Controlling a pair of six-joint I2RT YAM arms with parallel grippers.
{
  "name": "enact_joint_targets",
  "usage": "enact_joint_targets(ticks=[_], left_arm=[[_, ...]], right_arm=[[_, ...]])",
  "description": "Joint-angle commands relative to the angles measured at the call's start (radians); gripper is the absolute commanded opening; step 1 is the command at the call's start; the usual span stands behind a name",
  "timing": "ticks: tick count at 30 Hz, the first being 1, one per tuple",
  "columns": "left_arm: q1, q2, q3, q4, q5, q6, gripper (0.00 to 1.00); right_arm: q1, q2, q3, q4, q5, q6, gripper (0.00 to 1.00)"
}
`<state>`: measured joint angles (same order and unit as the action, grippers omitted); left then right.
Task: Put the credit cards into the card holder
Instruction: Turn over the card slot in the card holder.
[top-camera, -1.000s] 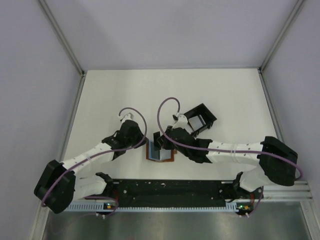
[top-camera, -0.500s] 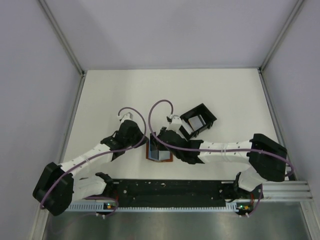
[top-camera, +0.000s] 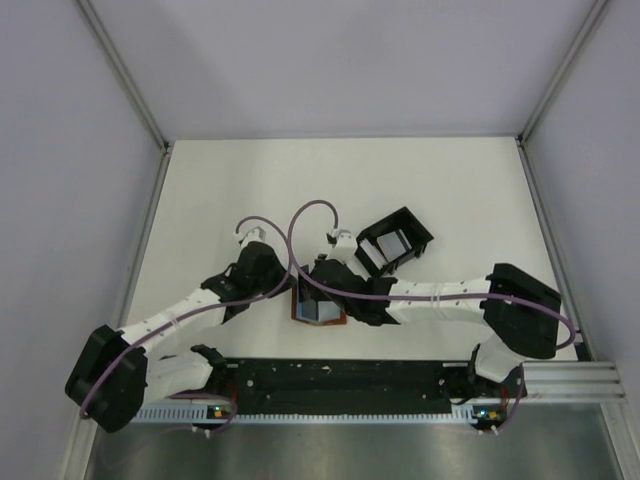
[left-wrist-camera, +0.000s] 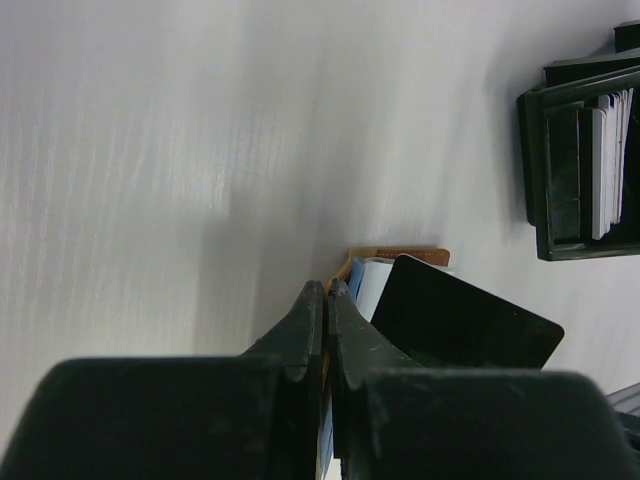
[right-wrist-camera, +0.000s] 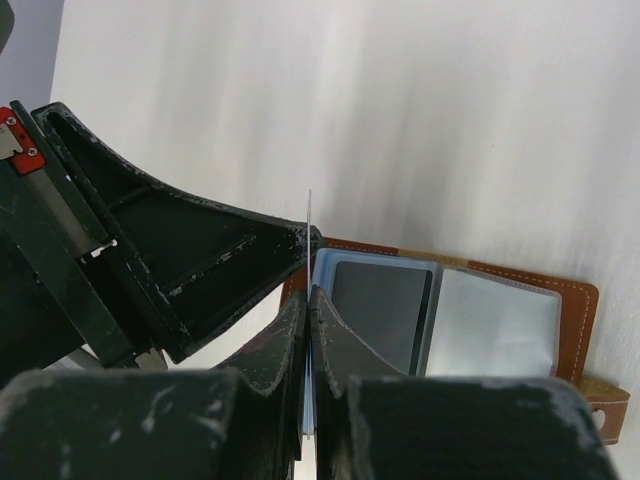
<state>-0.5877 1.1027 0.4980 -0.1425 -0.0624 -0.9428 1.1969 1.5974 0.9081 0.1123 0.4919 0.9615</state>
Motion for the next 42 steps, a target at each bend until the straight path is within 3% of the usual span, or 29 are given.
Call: enact_joint_targets(ticks=[1, 31, 42], left_arm=[[0.002, -0.023, -0.006, 0.035, 0.013, -0.010, 0.00], [0.000, -0.035, -0.010, 0.024, -0.005, -0.008, 0.00], [0.002, -0.024, -0.024, 0.000, -0.053, 0.001, 0.00]], right_arm=[[0.010, 0.013, 0.060, -0.023, 0.010, -0.017, 0.00], [0.044, 0.036, 0.163, -0.258, 0.122, -0.089, 0.00], [0.046, -0.053, 0.124, -0.182, 0.091, -0.196, 0.00]])
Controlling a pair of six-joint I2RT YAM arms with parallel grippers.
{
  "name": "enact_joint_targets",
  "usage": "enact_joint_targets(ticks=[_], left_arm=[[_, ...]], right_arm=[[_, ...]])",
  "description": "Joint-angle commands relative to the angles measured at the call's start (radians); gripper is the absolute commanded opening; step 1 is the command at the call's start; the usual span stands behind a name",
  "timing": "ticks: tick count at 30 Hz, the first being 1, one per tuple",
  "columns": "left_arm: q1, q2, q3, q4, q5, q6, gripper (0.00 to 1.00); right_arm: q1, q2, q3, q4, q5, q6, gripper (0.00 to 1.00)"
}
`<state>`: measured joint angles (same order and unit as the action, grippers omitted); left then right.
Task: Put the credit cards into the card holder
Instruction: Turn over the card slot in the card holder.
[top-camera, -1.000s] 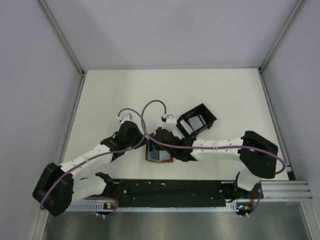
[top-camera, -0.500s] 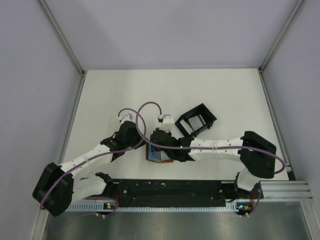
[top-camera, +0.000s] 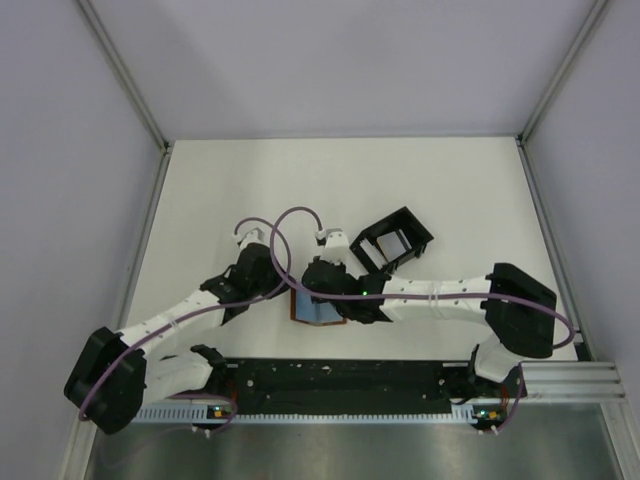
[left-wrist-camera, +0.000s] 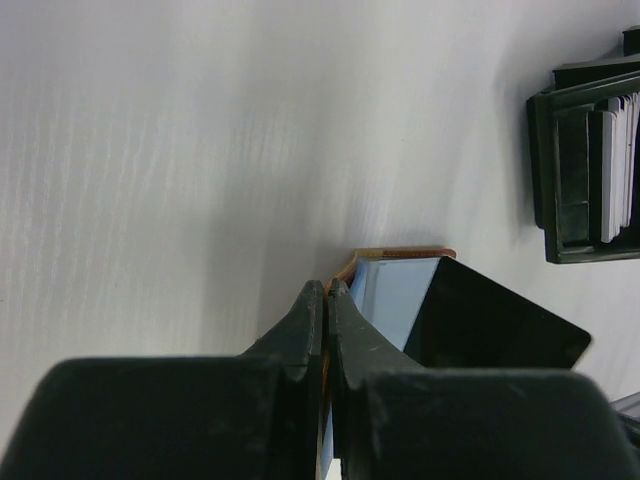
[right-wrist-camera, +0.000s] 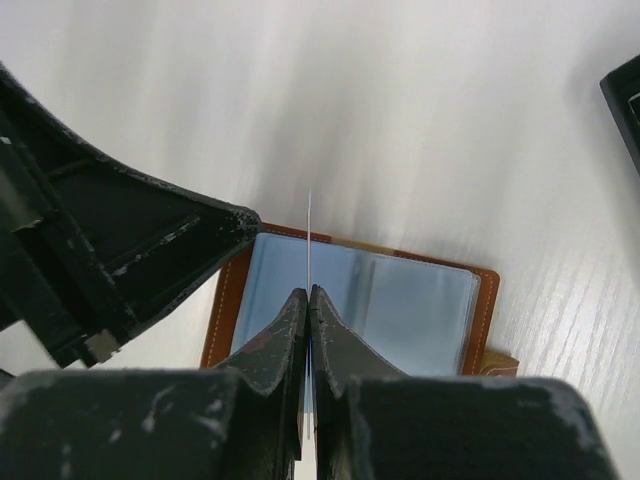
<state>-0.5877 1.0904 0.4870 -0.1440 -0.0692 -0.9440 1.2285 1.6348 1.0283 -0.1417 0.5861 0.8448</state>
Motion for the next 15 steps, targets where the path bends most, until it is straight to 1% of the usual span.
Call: enact_joint_targets(ticks=[1, 4, 8, 10, 15], left_arm=[[0.000, -0.009, -0.022, 0.003, -0.059, 0.005, 0.00], [0.002, 0.020, -0.047, 0.007, -0.083, 0.005, 0.00], [0.002, 0.055, -0.083, 0.043, -0.080, -0.010, 0.00], [0.002, 0.065, -0.093, 0.055, -0.077, -0.012, 0.00], [0.002, 0.077, -0.103, 0.073, -0.075, -0.010, 0.00]], right_arm=[[0.011, -0.107, -0.008, 0.086, -0.009, -0.087, 0.00], [-0.004, -0.147, -0.037, 0.108, -0.048, -0.108, 0.00], [-0.102, -0.187, -0.106, 0.119, -0.234, -0.064, 0.00], [-0.142, -0.199, -0.158, 0.163, -0.308, -0.064, 0.00], [-0.188, -0.194, -0.226, 0.189, -0.407, -0.059, 0.00]])
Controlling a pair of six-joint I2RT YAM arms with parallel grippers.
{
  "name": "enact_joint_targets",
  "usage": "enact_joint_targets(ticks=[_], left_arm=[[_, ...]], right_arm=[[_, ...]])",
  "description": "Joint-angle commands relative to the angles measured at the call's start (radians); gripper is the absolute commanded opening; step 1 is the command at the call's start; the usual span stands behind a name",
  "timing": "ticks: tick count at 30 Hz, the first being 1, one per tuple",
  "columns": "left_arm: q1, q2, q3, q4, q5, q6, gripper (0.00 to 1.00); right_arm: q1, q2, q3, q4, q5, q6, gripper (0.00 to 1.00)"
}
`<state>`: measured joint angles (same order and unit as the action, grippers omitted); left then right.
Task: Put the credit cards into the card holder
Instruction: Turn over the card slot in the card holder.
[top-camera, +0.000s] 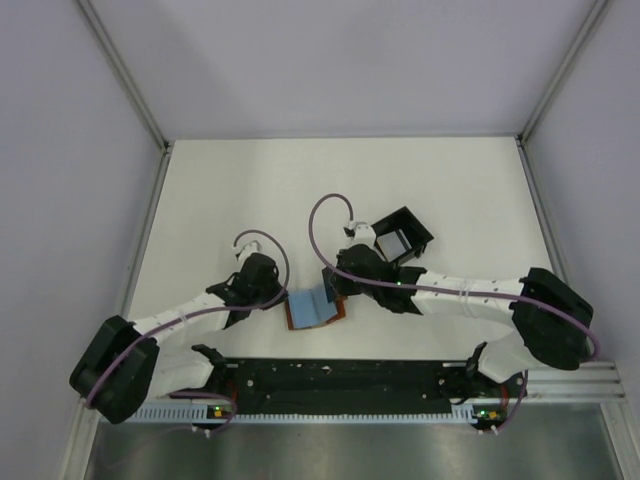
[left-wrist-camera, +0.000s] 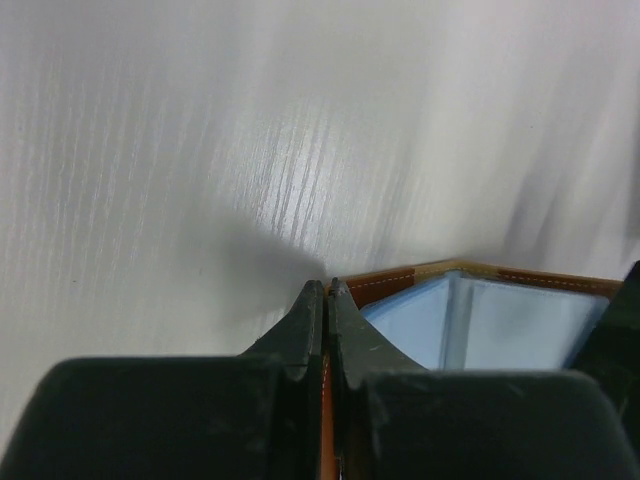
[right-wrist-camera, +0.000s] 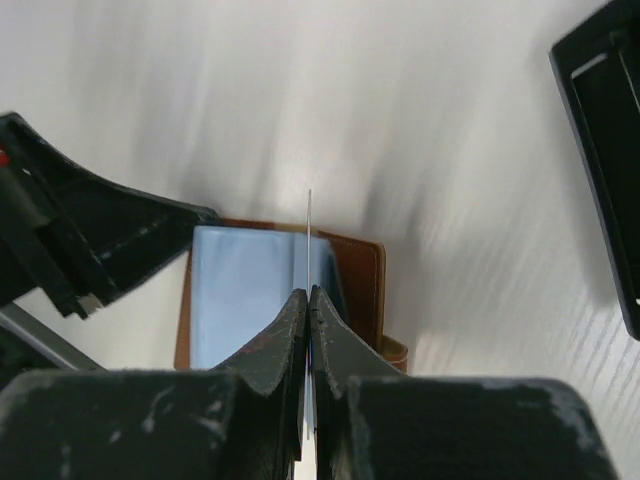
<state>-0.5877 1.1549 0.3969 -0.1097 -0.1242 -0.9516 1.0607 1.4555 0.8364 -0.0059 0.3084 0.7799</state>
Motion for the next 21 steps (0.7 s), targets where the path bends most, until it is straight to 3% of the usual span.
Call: enact_joint_targets(ticks=[1, 14, 21], left_arm=[[0.000, 0.014, -0.013, 0.039, -0.023, 0.002, 0.00], [0.000, 0.049, -0.009, 0.048, -0.029, 0.008, 0.00], [0.000, 0.078, -0.013, 0.082, -0.015, 0.020, 0.00]], right_arm=[[-0.019, -0.008, -0.036, 0.053, -0.141, 0.005, 0.00], [-0.024, 0.012, -0.008, 0.014, -0.144, -0.022, 0.00], [-0.053, 0.085, -0.036, 0.073, -0.281, 0.005, 0.00]])
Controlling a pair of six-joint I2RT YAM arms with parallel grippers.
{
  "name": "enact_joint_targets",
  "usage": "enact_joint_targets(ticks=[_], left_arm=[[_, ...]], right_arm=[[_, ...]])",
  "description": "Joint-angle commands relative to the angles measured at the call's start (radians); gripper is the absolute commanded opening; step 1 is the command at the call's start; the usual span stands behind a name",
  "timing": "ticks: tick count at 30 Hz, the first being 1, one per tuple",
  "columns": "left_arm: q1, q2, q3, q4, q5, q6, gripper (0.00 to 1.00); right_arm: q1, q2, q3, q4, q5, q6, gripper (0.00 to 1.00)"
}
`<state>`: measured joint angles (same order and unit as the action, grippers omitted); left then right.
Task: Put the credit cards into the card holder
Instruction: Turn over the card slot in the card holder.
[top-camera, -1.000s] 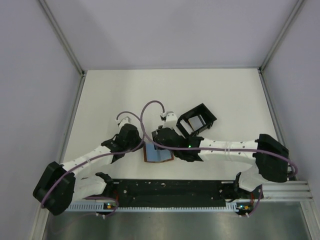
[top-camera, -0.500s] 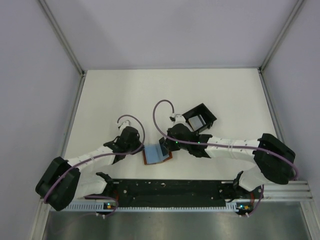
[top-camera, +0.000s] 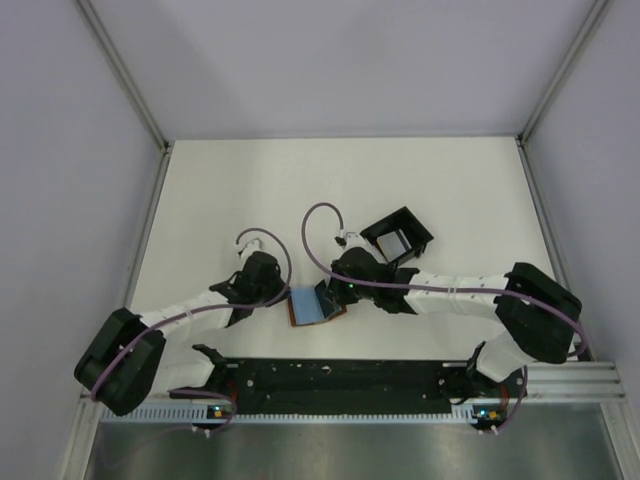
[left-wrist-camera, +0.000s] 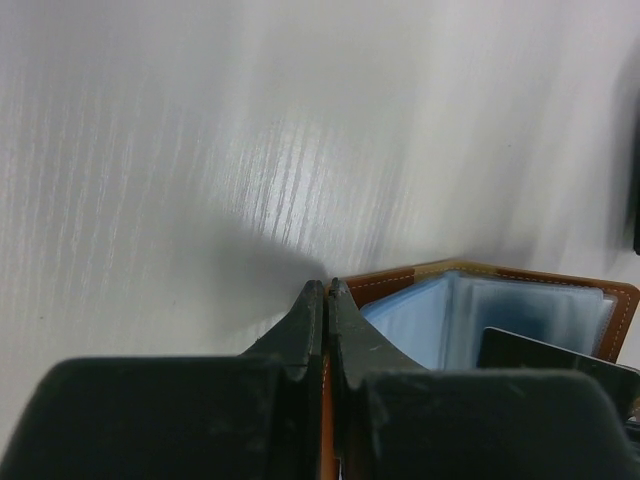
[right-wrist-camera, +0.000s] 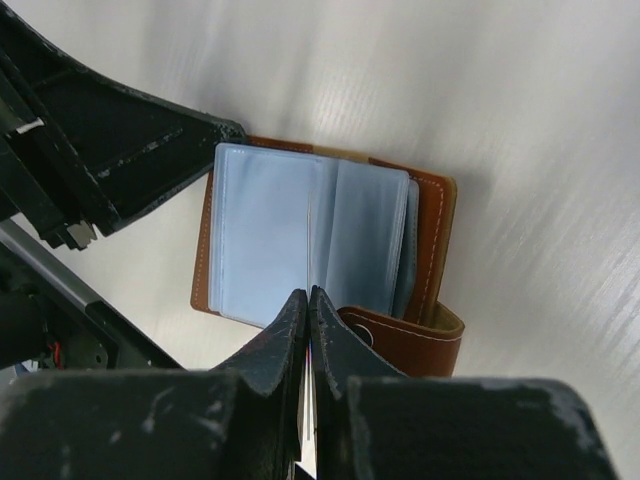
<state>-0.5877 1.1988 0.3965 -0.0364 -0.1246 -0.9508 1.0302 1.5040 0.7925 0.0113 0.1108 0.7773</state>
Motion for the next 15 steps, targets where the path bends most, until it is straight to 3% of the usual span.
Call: enact_joint_targets(ticks=[1, 15], left_arm=[[0.002, 0.036, -0.018, 0.016, -0.010, 0.021, 0.00], [0.000, 0.058, -0.039, 0.064, 0.010, 0.030, 0.00]], right_arm=[[-0.030, 0.047, 0.001, 0.073, -0.095, 0.014, 0.00], [-0.127, 0.123, -0.108, 0.254, -0.204, 0.082, 0.00]])
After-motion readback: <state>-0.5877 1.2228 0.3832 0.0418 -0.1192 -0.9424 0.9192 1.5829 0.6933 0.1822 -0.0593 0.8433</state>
